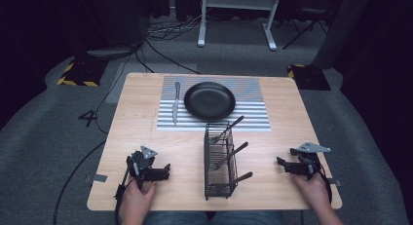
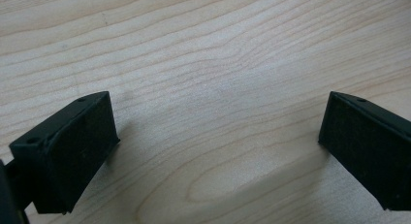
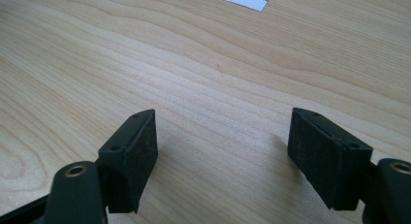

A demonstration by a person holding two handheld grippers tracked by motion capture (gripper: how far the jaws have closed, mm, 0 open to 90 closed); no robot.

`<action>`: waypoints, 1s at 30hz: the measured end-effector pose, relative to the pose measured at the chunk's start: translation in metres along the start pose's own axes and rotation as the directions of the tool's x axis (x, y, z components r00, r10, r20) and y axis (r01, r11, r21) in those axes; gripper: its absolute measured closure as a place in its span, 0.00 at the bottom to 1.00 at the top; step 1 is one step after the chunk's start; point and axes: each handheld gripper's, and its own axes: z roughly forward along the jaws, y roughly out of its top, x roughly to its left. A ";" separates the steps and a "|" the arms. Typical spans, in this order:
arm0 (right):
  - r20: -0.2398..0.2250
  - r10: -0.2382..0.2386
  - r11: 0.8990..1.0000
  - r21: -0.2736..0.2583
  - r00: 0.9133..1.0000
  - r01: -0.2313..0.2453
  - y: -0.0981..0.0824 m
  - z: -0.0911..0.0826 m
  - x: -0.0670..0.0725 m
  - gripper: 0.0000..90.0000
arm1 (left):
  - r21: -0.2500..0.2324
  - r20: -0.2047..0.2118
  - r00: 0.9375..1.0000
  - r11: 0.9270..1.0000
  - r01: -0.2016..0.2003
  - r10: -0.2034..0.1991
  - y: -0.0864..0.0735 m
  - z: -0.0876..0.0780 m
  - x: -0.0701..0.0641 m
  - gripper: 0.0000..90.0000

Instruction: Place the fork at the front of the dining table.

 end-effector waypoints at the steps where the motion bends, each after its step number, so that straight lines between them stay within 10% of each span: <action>1: 0.000 0.000 1.000 0.000 1.000 0.000 0.000 0.000 0.000 0.30 | 0.001 -0.002 1.000 1.000 0.001 -0.001 0.000 0.000 0.000 0.00; 16: -0.029 0.049 0.999 -0.021 0.998 -0.049 -0.003 -0.006 -0.005 0.37 | 0.000 -0.002 1.000 1.000 0.003 -0.003 0.000 0.000 0.000 0.00; 21: -0.052 -0.003 0.999 -0.051 0.999 0.001 0.008 -0.023 0.005 0.38 | -0.002 -0.006 1.000 1.000 0.002 -0.002 0.000 0.000 0.000 0.00; 24: -0.162 0.063 0.995 -0.062 0.985 -0.074 0.014 -0.034 0.009 0.37 | 0.000 -0.002 1.000 1.000 0.006 -0.006 0.000 0.000 0.000 0.00; 30: -0.149 0.016 0.990 -0.136 0.989 -0.037 0.020 -0.058 0.024 0.37 | -0.002 -0.006 1.000 1.000 0.002 -0.002 0.000 0.000 0.000 0.00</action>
